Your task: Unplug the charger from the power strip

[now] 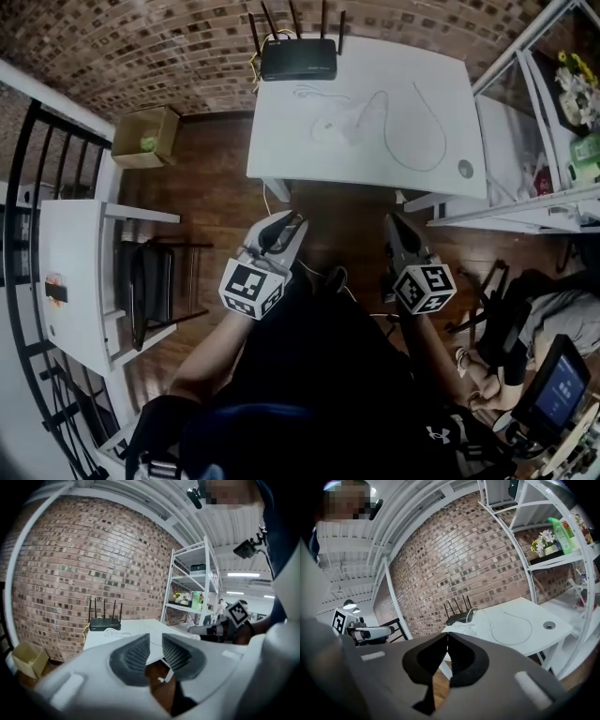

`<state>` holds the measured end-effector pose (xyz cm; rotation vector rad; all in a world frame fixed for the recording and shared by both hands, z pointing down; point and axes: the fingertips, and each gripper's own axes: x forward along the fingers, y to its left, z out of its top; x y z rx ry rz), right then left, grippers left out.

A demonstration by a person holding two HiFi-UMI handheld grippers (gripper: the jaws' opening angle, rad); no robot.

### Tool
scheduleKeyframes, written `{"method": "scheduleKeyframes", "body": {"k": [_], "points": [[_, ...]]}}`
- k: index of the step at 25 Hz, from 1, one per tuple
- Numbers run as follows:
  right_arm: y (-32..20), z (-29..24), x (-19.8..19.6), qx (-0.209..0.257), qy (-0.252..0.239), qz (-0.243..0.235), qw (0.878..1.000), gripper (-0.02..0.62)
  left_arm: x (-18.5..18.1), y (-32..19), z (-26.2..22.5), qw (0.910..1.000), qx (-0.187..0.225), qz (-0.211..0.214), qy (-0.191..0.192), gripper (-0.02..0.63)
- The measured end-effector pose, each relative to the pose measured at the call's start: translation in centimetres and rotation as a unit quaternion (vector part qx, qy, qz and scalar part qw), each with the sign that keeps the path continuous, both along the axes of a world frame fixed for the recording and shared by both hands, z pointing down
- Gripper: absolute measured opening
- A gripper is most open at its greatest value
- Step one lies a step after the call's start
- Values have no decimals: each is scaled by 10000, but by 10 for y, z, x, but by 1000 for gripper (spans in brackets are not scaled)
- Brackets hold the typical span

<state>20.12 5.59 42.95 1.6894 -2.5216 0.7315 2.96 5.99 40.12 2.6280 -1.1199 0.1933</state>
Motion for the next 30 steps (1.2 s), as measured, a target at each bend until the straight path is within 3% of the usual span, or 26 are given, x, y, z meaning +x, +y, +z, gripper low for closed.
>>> {"method": "scheduleKeyframes", "body": {"k": [8,12,17,20,30], "points": [[-70,17,-5,-316,325,132,9989,11,10,-89,20,9982,43,602,-24,83],[-107,27,-14,-469,755,121,9960,12,15,-135,36,9949,118,986,-183,86],[-145,40,-22,-668,1136,94,9912,14,23,-177,76,9910,-72,1230,-522,91],[-165,54,-22,-770,1401,-31,9871,78,34,-194,96,9882,-236,1331,-713,97],[-222,116,-27,-1223,2055,-883,9670,176,76,-230,174,9726,-622,1456,-1701,129]]}}
